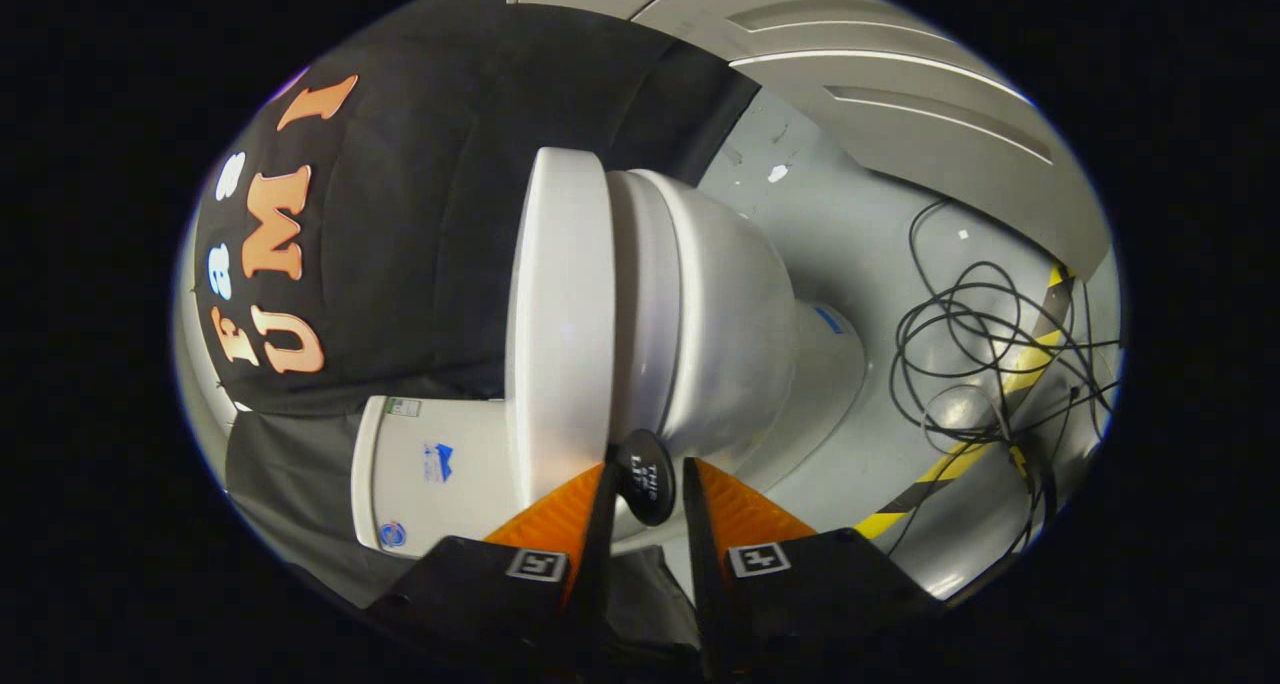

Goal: Open the toilet lid.

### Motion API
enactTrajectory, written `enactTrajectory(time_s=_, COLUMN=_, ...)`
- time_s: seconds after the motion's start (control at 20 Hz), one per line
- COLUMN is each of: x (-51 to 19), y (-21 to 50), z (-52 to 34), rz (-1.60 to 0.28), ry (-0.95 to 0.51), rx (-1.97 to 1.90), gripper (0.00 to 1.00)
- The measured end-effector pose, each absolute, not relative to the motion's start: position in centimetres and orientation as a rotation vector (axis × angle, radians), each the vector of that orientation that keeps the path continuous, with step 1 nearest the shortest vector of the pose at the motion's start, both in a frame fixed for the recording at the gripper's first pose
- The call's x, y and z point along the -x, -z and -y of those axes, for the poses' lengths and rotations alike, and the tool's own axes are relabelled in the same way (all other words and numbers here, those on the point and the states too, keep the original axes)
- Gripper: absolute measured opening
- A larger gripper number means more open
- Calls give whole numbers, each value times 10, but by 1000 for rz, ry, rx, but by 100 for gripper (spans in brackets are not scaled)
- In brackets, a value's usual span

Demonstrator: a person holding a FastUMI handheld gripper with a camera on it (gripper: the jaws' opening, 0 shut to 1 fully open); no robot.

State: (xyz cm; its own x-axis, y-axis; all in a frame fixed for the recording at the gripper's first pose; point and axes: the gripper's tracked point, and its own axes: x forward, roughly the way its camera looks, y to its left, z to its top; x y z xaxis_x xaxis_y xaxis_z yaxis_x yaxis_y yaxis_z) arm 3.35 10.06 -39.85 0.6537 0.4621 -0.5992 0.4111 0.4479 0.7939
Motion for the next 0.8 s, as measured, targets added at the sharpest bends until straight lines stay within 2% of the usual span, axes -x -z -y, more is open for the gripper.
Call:
enactTrajectory(time_s=0.1, x=-36, y=399, z=-100, rz=-906, ry=-42, rx=-1146, gripper=35)
enactTrajectory(time_s=0.4, x=-36, y=398, z=-98, rz=-886, ry=-41, rx=-1126, gripper=35)
enactTrajectory(time_s=0.65, x=-36, y=391, z=-97, rz=-854, ry=-36, rx=-1135, gripper=26)
enactTrajectory(time_s=0.7, x=-41, y=393, z=-95, rz=-854, ry=-29, rx=-1138, gripper=20)
enactTrajectory(time_s=0.8, x=-39, y=392, z=-93, rz=-865, ry=-26, rx=-1157, gripper=20)
